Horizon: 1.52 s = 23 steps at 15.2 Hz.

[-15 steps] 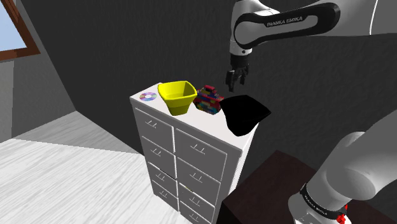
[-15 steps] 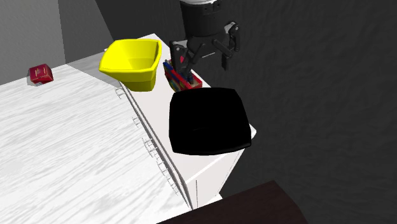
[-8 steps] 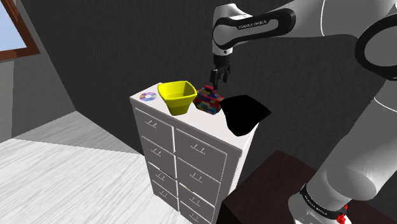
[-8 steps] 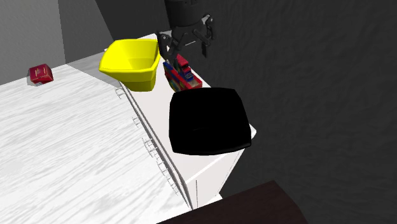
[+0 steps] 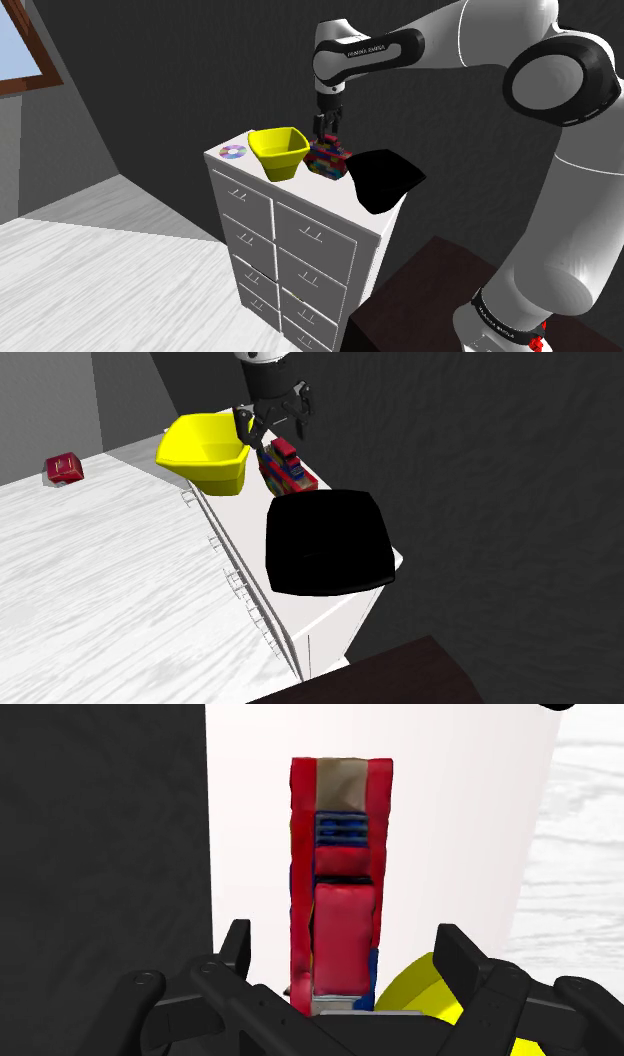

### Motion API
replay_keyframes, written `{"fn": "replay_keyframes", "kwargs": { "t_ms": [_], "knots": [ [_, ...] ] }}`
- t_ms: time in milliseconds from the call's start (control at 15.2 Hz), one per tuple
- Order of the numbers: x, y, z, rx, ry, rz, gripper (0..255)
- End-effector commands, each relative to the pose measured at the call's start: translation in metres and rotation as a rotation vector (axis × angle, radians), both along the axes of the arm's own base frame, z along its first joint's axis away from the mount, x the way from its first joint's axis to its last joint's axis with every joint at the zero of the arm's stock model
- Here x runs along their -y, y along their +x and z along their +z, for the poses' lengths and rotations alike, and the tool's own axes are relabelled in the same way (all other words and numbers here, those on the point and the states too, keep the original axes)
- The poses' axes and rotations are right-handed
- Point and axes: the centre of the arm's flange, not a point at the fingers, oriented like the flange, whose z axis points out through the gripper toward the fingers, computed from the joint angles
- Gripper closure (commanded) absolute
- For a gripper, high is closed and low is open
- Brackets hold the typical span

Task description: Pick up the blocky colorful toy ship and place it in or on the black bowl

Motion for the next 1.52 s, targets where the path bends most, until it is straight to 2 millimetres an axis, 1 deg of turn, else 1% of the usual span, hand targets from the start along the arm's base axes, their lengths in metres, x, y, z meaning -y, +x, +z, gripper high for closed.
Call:
{"fn": "replay_keyframes", "kwargs": {
  "t_ms": [0, 198, 726, 792, 1386, 1452],
  "knots": [
    [0.001, 0.001, -0.010, 0.001, 0.000, 0.001, 0],
    [0.002, 0.001, -0.024, 0.001, 0.000, 0.001, 0],
    [0.002, 0.001, -0.024, 0.000, 0.000, 0.001, 0],
    [0.002, 0.001, -0.024, 0.000, 0.000, 0.001, 255],
    [0.002, 0.001, -0.024, 0.001, 0.000, 0.001, 255],
    [0.002, 0.001, -0.019, 0.001, 0.000, 0.001, 255]
  ]
}}
